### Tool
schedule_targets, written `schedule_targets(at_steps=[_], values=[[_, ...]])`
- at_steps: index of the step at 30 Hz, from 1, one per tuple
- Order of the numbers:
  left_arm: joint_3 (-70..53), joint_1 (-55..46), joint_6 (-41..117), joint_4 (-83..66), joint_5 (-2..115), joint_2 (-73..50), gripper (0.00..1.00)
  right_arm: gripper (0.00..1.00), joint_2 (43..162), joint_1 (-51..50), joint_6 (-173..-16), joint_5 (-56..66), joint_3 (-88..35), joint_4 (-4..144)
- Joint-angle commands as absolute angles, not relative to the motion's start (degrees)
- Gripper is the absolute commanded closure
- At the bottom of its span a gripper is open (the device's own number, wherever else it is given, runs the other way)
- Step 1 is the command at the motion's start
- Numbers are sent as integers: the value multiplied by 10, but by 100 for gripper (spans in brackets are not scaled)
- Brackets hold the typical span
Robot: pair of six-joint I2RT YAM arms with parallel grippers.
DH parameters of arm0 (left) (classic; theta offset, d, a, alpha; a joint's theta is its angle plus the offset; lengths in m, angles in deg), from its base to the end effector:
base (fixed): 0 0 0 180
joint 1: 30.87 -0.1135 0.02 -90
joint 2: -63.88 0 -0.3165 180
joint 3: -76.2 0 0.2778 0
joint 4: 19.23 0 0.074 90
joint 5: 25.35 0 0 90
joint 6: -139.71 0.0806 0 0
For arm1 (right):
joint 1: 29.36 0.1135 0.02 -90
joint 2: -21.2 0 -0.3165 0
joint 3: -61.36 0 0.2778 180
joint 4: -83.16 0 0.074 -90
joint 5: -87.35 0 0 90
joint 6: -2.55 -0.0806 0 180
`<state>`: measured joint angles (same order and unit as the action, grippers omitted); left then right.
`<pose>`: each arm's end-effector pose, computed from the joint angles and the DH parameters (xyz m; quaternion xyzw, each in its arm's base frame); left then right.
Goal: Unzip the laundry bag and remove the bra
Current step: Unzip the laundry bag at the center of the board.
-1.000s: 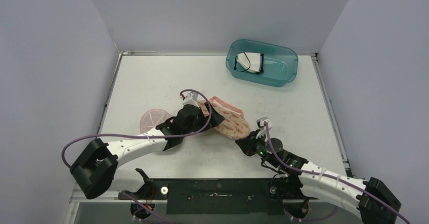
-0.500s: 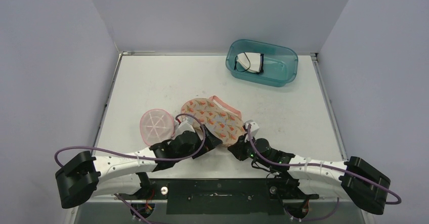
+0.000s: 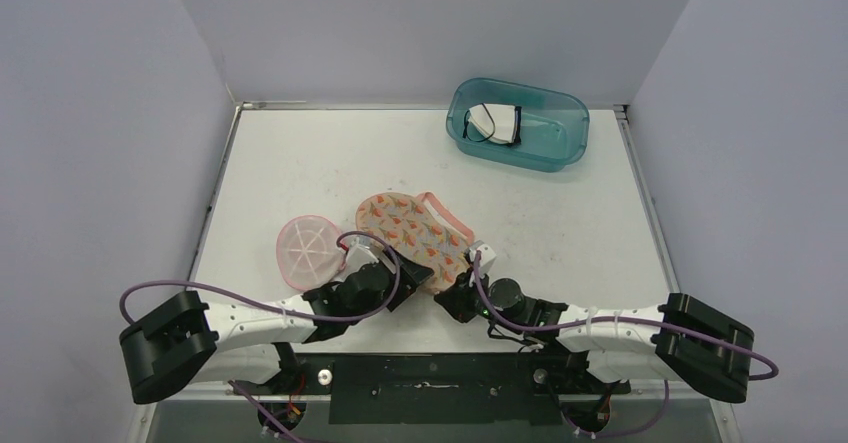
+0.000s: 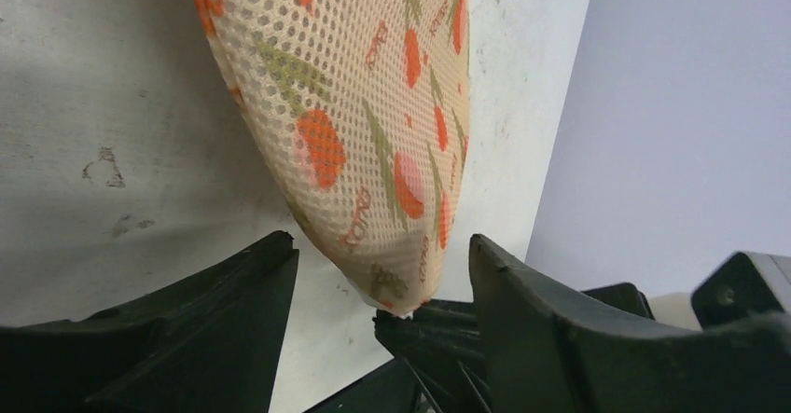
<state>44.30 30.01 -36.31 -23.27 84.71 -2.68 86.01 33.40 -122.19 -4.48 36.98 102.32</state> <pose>0.1465 -0.2062 0.1696 -0.2704 0.8162 -0.4244 0.2840 0.1125 0.2129 0.1637 -0.1911 0.8030 0.4156 0.3820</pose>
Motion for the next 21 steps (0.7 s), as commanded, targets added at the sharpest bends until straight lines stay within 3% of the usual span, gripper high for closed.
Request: schedule_targets(at_steps=[1,4,10,21], values=[[441,296,-369,-304,845,-68,41,95,865,346,-1221,-61,372,1103],[444,296,-375,-330,831,-92,65,95,861,351,-1224,-71,378,1105],[442,294,-373,-313,836,-93,100,95,852,358,-1222,-92,377,1079],[443,283,-355,-287,835,-89,100,95,792,363,-1219,-161,372,945]])
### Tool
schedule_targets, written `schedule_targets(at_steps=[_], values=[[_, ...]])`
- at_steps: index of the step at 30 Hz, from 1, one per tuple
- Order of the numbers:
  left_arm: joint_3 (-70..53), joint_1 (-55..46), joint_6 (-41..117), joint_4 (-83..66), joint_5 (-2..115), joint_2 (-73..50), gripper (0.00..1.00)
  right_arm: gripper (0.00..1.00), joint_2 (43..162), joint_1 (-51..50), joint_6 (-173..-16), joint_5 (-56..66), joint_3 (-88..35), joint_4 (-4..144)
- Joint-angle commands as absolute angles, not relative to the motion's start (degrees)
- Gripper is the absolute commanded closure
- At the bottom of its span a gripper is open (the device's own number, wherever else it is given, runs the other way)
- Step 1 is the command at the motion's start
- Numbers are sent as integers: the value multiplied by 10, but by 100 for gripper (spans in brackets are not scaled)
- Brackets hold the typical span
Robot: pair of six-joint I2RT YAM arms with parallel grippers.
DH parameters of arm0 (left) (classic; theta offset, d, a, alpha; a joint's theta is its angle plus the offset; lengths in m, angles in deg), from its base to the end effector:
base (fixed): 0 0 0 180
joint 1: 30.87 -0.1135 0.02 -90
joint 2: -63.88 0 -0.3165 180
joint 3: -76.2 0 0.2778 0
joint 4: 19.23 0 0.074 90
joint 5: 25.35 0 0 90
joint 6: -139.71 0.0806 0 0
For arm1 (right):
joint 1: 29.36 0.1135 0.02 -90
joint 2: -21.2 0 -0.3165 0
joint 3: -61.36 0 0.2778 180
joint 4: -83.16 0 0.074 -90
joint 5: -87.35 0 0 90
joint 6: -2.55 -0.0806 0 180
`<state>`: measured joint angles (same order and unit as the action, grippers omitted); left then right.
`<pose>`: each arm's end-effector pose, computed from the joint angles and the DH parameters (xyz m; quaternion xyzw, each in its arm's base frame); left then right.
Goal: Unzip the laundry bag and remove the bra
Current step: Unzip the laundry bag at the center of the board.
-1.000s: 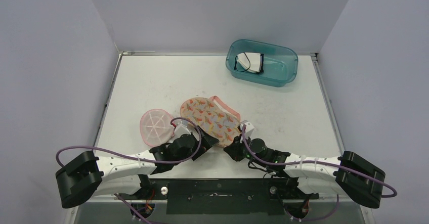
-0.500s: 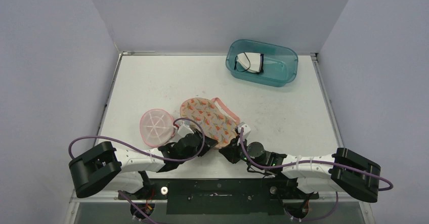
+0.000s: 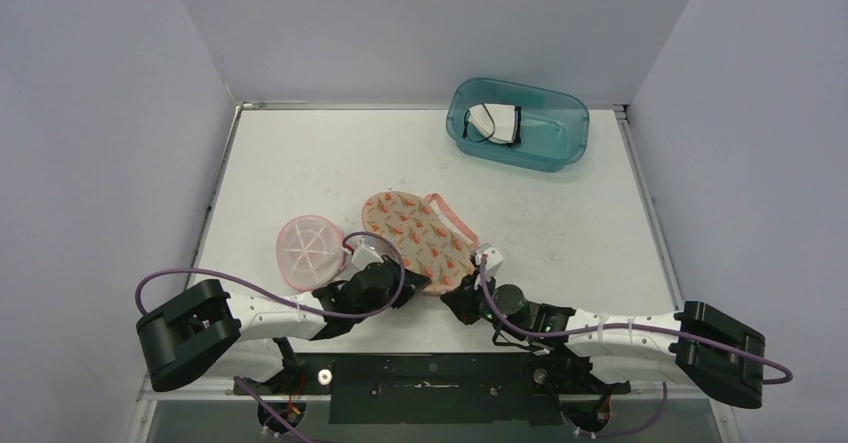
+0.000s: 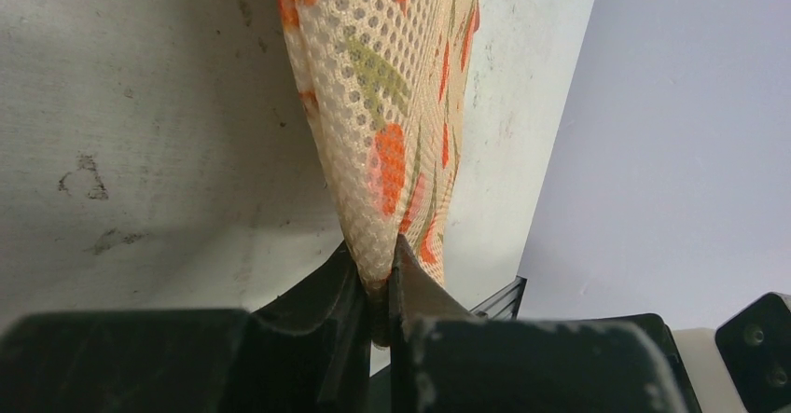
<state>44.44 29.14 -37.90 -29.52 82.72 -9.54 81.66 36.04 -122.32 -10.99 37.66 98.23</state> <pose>0.1545 -0.2177 0.1538 -0.2801 0.8179 -0.4262 0.2663 0.1061 0.2037 0.1658 -0.1779 0.8070 0.3912 0.4051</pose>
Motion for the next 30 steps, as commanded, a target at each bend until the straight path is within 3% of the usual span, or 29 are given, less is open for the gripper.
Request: schedule_targets(at_steps=[1,9,19,21,25,28,30], values=[[438,282,-349,-285,832,-91,100,95,789,363,-1222,-164,373,940],[429,267,-300,-306,792,-123,100,95,770,363,-1237,-182,381,916],[369,156,-186,-378,614,-228,99,95,774,366,-1234,-171,382,931],[353,148,-173,-365,607,-235,87,95,790,366,-1232,-176,375,937],[350,149,-164,-334,615,-216,34,95,808,366,-1230,-183,366,958],[370,156,-181,-311,623,-187,15,95,822,366,-1229,-184,360,970],[388,171,-204,-297,633,-164,11,95,833,366,-1227,-178,354,979]])
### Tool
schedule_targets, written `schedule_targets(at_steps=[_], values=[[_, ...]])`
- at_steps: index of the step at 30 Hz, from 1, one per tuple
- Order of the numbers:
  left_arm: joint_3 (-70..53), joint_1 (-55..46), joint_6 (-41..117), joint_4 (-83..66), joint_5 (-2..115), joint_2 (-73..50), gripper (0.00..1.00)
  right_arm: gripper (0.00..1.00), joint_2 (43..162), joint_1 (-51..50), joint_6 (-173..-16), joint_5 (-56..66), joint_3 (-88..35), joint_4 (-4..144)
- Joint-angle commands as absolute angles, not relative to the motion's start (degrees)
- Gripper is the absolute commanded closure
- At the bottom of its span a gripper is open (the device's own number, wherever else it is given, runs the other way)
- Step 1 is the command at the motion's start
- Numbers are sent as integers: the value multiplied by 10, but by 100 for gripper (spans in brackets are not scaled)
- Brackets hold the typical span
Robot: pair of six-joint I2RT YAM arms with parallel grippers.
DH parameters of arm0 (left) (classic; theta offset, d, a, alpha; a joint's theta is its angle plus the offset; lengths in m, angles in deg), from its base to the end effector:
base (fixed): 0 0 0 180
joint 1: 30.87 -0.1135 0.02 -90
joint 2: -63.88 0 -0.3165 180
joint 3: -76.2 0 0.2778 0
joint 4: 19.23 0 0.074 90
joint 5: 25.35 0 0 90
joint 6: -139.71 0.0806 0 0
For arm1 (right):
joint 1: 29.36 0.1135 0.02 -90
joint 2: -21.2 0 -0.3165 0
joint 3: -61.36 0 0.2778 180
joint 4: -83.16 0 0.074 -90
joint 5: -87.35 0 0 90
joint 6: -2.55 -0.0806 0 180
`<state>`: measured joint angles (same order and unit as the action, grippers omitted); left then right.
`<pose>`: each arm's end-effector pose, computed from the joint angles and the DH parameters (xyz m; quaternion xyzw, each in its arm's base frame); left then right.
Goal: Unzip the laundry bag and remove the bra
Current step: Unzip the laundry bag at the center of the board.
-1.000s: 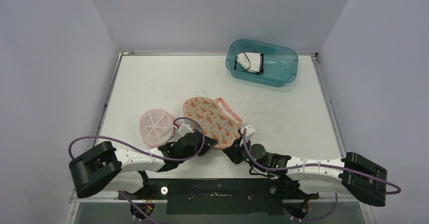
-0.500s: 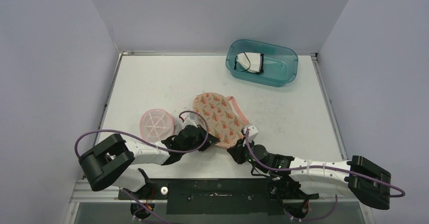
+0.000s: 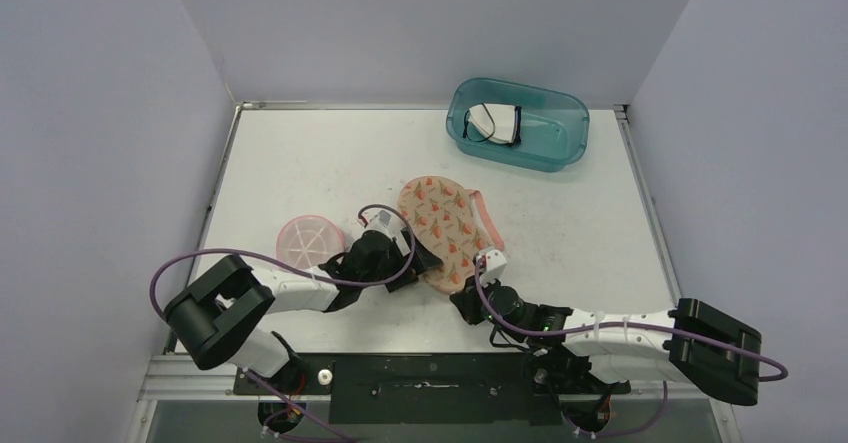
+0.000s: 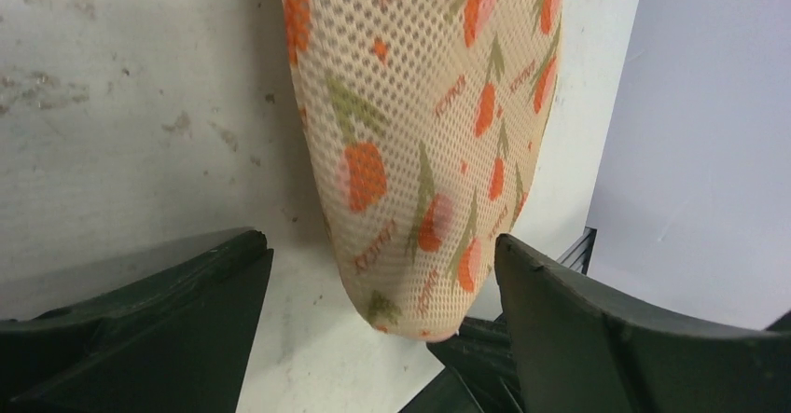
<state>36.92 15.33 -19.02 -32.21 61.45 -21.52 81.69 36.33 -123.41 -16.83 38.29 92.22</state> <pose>0.2158 -0.2316 0.1443 -0.1587 0.8647 -0.4144 0.2352 0.1080 0.1911 0.1479 -0.1575 0.8399 0.3272 0.4033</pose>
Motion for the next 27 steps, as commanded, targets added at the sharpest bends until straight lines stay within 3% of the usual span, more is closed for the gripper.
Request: schedule_targets(at_steps=[1,7,19,27], values=[[397,182,-214,-290,640,-151,10,95,840,366,-1227,-172,351,984],[432,256,-288,-250,719,-94,12,95,893,366,-1221,-142,326,1027],[467,255,-364,-276,794,-62,26,95,968,369,-1225,-89,308,1107],[454,248,-365,-314,776,-117,52,95,976,371,-1232,-89,309,1114]])
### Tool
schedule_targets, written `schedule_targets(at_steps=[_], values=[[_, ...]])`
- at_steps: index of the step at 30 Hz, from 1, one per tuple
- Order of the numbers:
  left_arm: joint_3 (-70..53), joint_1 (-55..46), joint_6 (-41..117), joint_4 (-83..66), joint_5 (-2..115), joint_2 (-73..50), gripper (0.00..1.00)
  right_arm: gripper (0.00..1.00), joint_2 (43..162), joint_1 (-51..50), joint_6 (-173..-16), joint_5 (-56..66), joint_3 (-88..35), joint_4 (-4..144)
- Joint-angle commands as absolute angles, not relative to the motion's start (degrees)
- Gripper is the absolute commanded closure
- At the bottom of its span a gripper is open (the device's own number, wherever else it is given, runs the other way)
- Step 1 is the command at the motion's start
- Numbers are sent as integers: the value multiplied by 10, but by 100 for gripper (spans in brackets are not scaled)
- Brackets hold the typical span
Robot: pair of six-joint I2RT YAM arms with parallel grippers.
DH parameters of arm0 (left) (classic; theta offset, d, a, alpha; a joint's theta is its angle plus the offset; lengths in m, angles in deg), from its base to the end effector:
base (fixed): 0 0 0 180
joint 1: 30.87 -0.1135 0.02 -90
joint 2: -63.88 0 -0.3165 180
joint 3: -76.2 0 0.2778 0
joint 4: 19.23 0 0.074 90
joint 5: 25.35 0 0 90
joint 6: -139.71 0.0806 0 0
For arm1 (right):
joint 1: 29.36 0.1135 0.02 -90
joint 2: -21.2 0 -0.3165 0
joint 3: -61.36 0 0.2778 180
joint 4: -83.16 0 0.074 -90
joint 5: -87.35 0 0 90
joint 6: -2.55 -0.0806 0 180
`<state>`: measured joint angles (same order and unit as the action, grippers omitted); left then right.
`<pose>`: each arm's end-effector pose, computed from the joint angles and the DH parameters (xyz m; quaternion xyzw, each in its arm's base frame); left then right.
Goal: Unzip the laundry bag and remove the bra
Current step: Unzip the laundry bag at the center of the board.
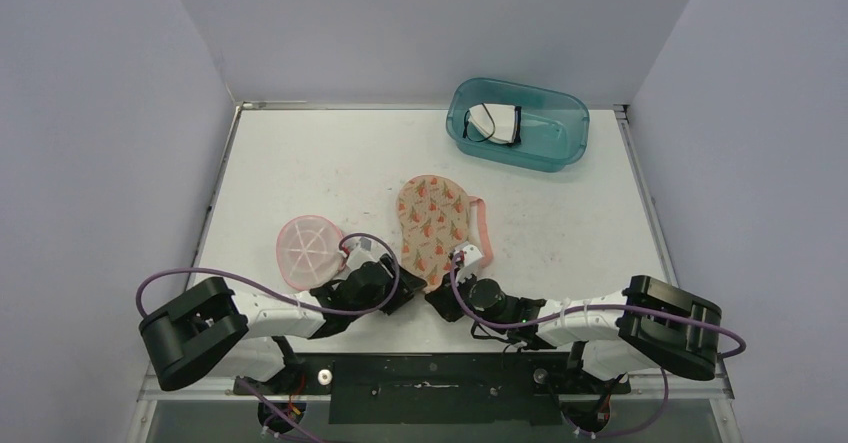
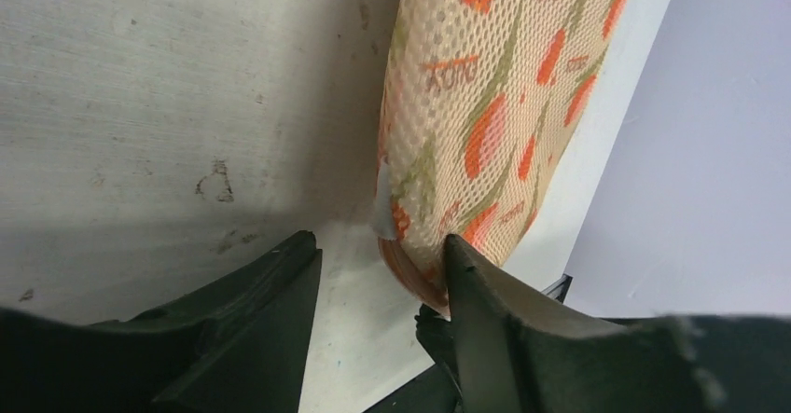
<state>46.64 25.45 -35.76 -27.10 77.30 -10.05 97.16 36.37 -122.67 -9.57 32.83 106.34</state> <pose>0.1554 -0.2013 0.1326 -0.2713 0.8465 -0.3905 0.2394 0.1205 0.2436 0.1527 -0.1890 0.8174 0.3857 0.3839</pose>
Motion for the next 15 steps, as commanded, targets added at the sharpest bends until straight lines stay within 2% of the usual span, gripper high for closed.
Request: schedule_targets(at_steps=[1,14,15], values=[[454,247,-365,-316,774,-120,55,95,977,371,-1231,-89,308,1114],[456,230,-367,-307,780,-127,100,95,946,373,-1213,-107,311,1071],[456,230,-368,-307,780,-127,100,95,942,373,-1211,-110,311,1062]])
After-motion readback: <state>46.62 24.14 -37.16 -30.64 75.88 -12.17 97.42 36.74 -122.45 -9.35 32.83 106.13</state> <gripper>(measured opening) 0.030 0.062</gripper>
